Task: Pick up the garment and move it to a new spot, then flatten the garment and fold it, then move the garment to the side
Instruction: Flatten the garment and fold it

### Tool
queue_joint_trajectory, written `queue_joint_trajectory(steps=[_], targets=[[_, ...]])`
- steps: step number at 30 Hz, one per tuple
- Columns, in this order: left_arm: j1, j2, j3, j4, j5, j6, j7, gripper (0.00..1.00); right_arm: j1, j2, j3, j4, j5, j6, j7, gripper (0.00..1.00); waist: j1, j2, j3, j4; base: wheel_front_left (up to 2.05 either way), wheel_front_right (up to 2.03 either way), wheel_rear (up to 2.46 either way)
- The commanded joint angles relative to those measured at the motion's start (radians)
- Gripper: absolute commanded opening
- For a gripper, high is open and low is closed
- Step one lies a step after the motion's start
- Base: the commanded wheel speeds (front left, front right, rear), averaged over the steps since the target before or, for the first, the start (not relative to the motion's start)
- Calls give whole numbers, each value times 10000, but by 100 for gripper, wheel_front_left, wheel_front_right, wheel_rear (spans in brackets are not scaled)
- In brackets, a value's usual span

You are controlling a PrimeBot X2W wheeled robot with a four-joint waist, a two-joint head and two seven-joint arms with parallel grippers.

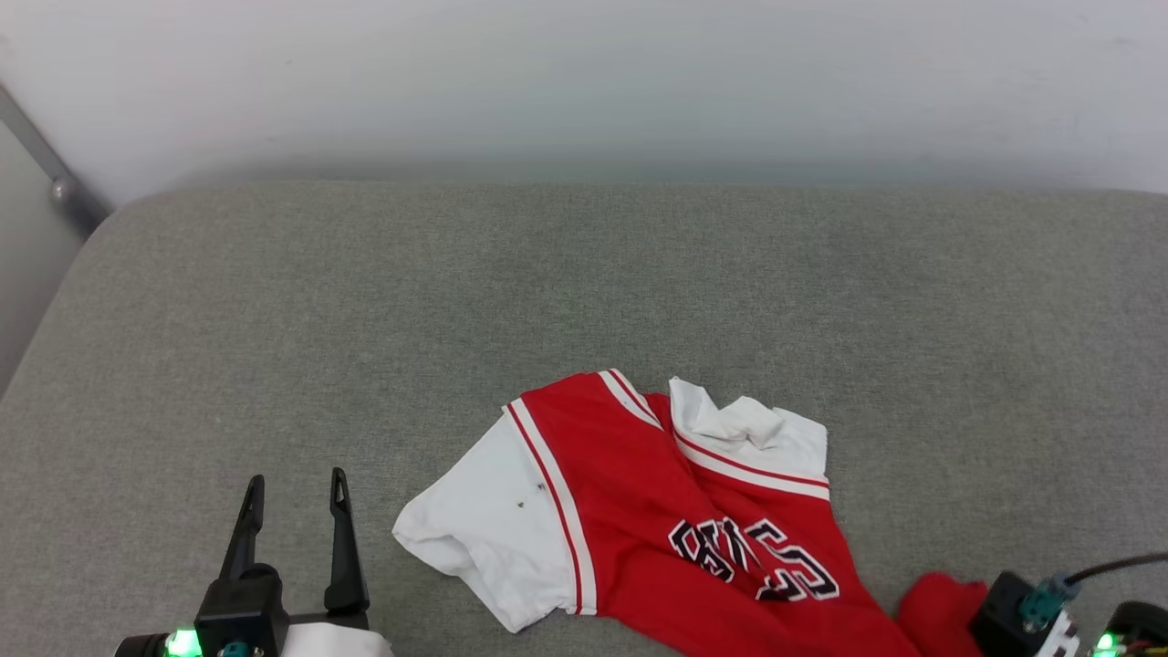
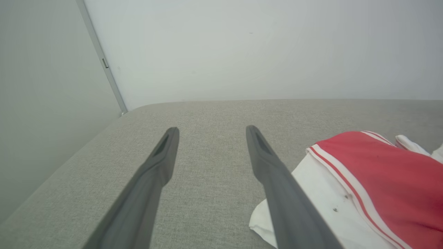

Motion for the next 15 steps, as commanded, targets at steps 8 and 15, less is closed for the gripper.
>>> queue_joint_trajectory(steps=[8,15], targets=[[124,-132,117,142,181,-193,-22,100,1574,1347,-735,1602,-426,-13,-932,97,1,0,15,37,0,0,0],[394,-221,232,215,264,-208,-22,100,1336,685,-2716,1061,-1191,-10,-1127,100,1,0,-260,-39,0,0,0]])
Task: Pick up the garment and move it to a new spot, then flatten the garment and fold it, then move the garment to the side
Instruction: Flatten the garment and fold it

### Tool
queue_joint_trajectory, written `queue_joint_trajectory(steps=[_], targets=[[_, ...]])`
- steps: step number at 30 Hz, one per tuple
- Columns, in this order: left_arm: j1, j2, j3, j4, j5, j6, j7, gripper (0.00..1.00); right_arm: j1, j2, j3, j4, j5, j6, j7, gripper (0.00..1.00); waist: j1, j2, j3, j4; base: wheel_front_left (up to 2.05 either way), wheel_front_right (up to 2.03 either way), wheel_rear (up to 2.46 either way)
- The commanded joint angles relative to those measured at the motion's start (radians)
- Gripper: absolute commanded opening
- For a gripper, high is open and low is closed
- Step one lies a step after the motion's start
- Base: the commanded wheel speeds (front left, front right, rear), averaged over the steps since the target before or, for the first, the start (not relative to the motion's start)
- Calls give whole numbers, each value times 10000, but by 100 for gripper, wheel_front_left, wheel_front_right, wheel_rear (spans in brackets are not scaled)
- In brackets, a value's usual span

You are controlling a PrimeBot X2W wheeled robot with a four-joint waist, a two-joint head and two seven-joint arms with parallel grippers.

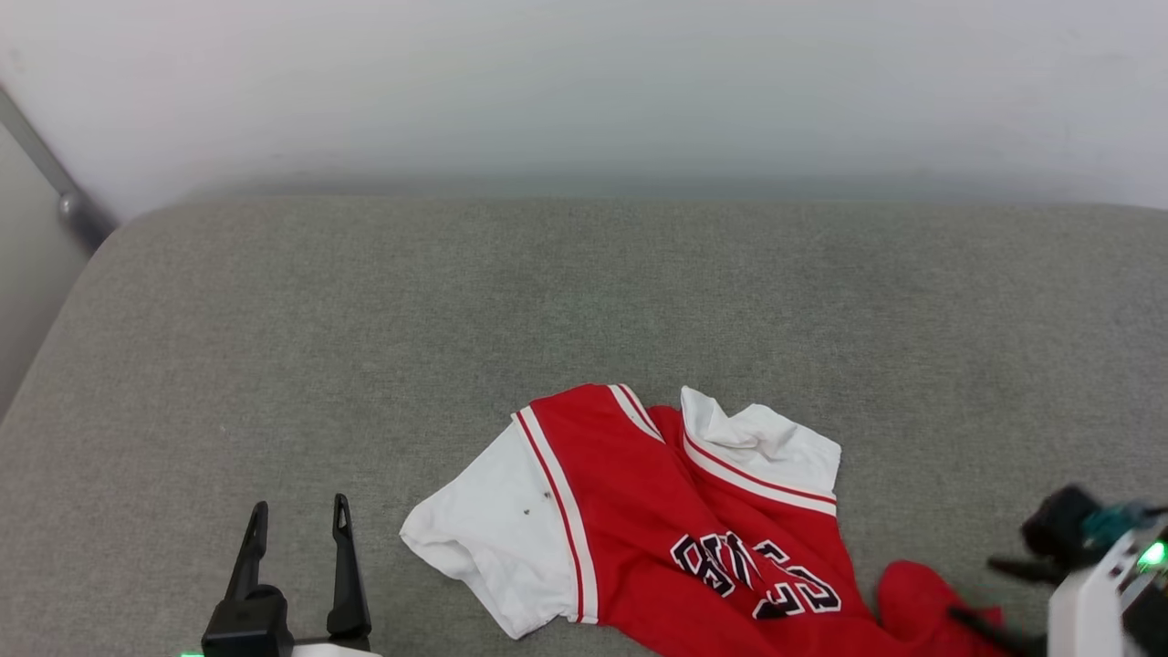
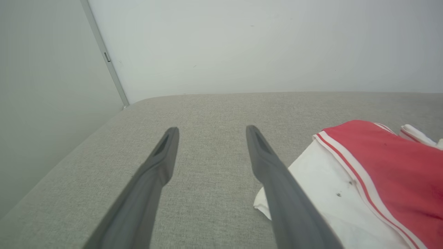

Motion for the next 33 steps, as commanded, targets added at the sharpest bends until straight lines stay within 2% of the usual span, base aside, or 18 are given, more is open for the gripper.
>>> queue_joint_trajectory(steps=[1,6,11,17,22,29,33], targets=[[137,-26,25,18,48,-10,-22,100,-197,-265,-483,-253,-207,-14,84,100,1,-1,-97,-21,0,0,0],[148,-109,17,-2,124,-73,-22,100,-798,-701,-2092,-1031,-537,-14,628,100,1,-1,-181,30,0,0,0],[-117,-158,-63,-75,215,-171,-22,100,-1718,-717,-2491,-1718,-905,-12,1982,100,1,-1,53,239,0,0,0],[-392,-227,-100,-243,294,-225,-22,100,-3193,-368,-1468,-1930,-902,-12,4165,100,1,-1,636,541,0,0,0],[-763,-319,-217,-322,326,-265,-22,100,-4521,420,-346,-1396,-765,-12,5441,100,1,-1,1312,815,0,0,0],[-1476,-515,-519,-296,359,-406,-22,100,-5898,1497,1027,35,-550,-12,5685,100,1,-1,2270,1291,0,0,0],[-1765,-568,-567,-205,306,-447,-22,100,-6260,1849,1948,552,-324,-12,5579,100,1,-1,2700,1536,0,0,0]])
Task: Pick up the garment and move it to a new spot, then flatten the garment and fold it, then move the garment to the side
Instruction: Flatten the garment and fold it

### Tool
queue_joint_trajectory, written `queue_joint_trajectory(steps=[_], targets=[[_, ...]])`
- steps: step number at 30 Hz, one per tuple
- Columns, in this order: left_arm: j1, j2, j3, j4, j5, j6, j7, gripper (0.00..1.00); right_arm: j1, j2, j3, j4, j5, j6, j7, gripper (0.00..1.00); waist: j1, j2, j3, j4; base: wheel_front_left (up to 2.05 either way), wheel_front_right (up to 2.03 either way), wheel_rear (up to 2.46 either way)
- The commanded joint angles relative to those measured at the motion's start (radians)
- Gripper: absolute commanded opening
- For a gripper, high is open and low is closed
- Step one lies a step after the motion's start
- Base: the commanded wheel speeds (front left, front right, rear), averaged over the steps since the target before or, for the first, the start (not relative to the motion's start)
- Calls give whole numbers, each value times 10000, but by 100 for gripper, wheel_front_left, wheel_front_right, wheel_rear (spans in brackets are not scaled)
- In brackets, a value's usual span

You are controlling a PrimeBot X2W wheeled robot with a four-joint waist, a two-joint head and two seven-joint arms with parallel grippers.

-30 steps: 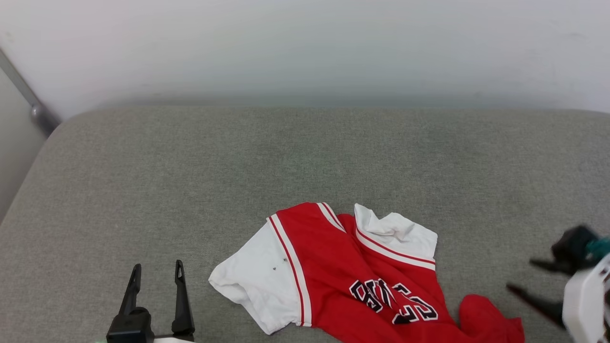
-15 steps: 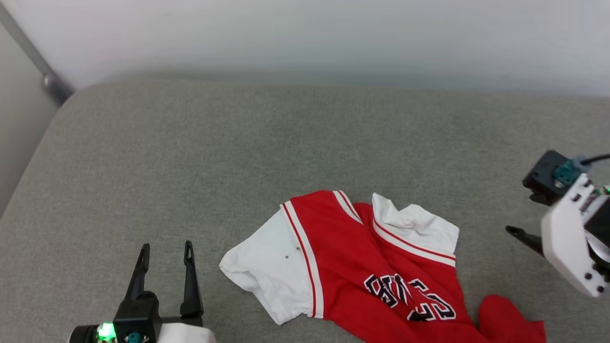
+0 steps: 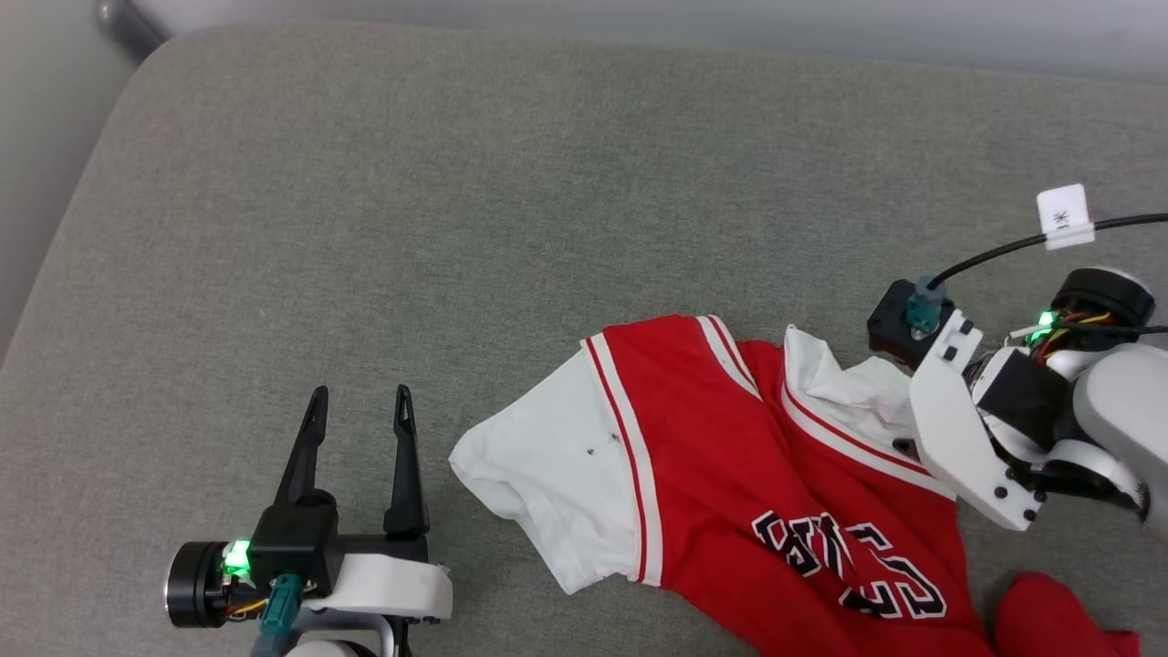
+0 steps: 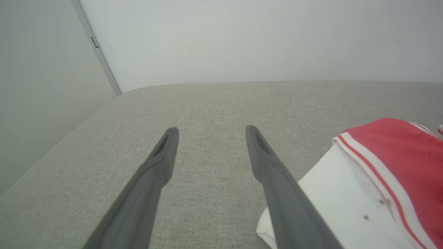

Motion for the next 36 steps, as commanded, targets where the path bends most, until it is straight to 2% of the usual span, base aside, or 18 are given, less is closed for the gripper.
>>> queue_joint_trajectory(steps=[1,10,11,14,15,16,23,30,33,36], targets=[[-224,-43,-9,49,-53,-22,-22,100,-199,119,398,181,28,-11,-60,100,-1,0,415,322,0,0,0],[-378,-109,85,189,-95,-80,-22,100,580,395,1009,582,-123,-9,-34,100,-1,0,627,496,0,0,0],[-347,-113,123,219,-94,-68,-22,100,670,444,1022,562,-192,-7,-138,0,-1,0,575,462,0,0,0],[-199,-120,243,305,-92,-68,-22,100,490,423,976,585,-287,-7,-643,0,-1,0,302,292,0,0,0],[-51,-112,374,365,-51,-92,-22,100,-67,297,855,687,-78,-12,-1674,0,-1,0,-116,21,0,0,0],[32,-105,423,361,-42,-105,-22,100,-244,216,844,687,-41,-12,-1937,0,-1,0,-227,-90,0,0,0],[502,-88,702,278,11,-151,-22,100,-593,-836,871,464,272,-12,-3114,0,-1,0,-996,-895,0,0,0],[761,-110,829,176,23,-225,-22,100,575,-2258,651,644,1173,-12,-3929,0,-1,0,-1138,-1469,0,0,0],[775,-124,780,186,43,-267,-22,100,1526,-2428,490,1224,1695,-11,-4344,0,-1,0,-1066,-1560,0,0,0],[667,-132,750,174,85,-342,-22,100,2363,-2299,255,1964,2138,-12,-4761,0,-1,0,-933,-1556,0,0,0]])
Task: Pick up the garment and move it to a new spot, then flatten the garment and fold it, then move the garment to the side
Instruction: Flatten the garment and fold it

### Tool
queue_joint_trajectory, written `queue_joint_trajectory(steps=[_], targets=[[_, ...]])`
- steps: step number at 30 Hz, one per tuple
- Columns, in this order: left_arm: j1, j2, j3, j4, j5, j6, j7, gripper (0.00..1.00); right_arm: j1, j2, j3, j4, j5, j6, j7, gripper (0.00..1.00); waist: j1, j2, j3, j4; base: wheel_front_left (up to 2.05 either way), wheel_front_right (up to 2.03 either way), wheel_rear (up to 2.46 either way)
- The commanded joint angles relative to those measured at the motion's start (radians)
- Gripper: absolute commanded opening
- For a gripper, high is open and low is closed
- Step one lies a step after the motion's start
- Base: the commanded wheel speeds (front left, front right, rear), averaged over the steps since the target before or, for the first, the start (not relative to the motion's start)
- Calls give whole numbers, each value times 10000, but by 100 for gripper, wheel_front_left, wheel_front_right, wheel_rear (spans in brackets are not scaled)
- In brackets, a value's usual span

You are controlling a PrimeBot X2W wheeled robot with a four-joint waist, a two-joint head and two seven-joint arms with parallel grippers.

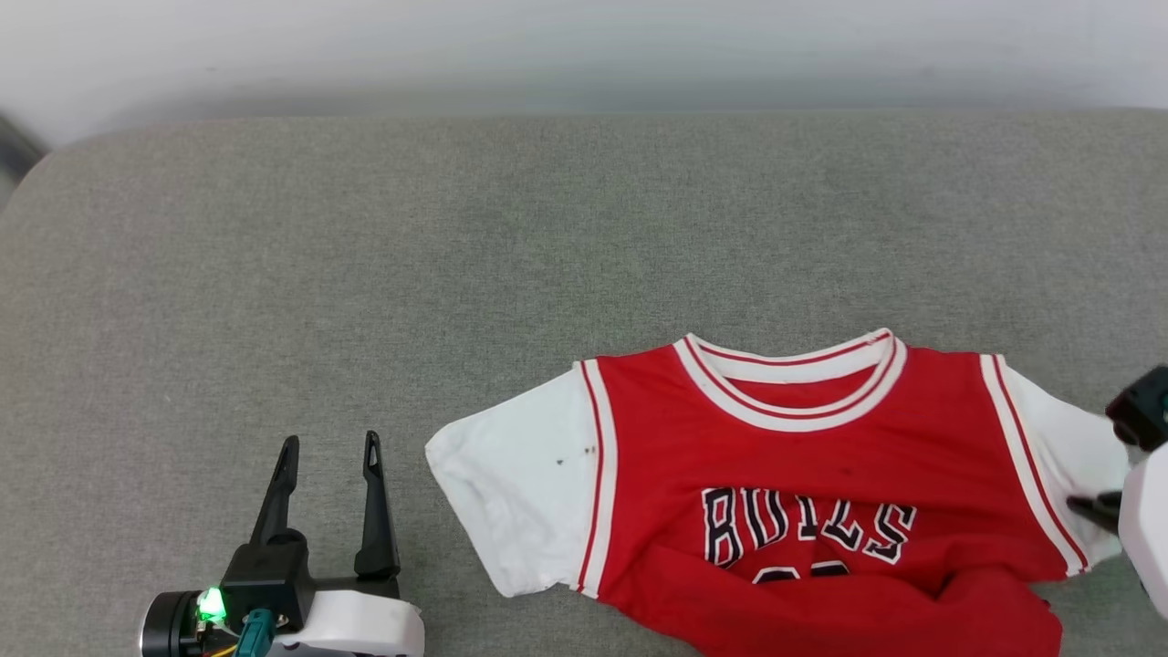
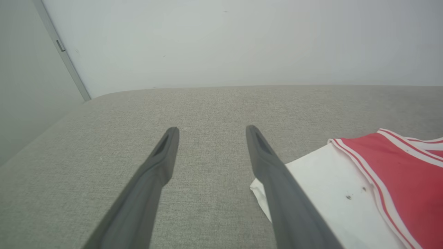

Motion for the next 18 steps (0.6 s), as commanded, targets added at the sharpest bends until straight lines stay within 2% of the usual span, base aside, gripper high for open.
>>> queue_joint_trajectory(steps=[1,6,7,8,9,18], targets=[[-48,5,8,-20,67,-48,-22,100,335,175,-111,317,84,-14,-164,0,0,-1,86,14,0,0,0],[-130,25,63,115,131,-124,-22,100,1245,865,-128,1169,211,-11,-478,0,0,-1,128,66,0,0,0],[-120,44,83,159,149,-133,-22,100,1325,1000,-246,1311,234,-11,-637,8,0,-1,74,62,0,0,0],[-115,57,79,212,172,-133,-22,100,1308,1050,-348,1421,112,-11,-810,40,0,-1,15,79,0,0,0],[-121,71,81,281,168,-144,-22,100,1283,1078,-522,1509,-22,-11,-1074,100,0,-1,-80,90,0,0,0],[-132,387,228,800,88,-355,-22,100,1990,839,-2323,1907,-794,-13,-2927,100,0,-1,-972,-234,0,0,0]])
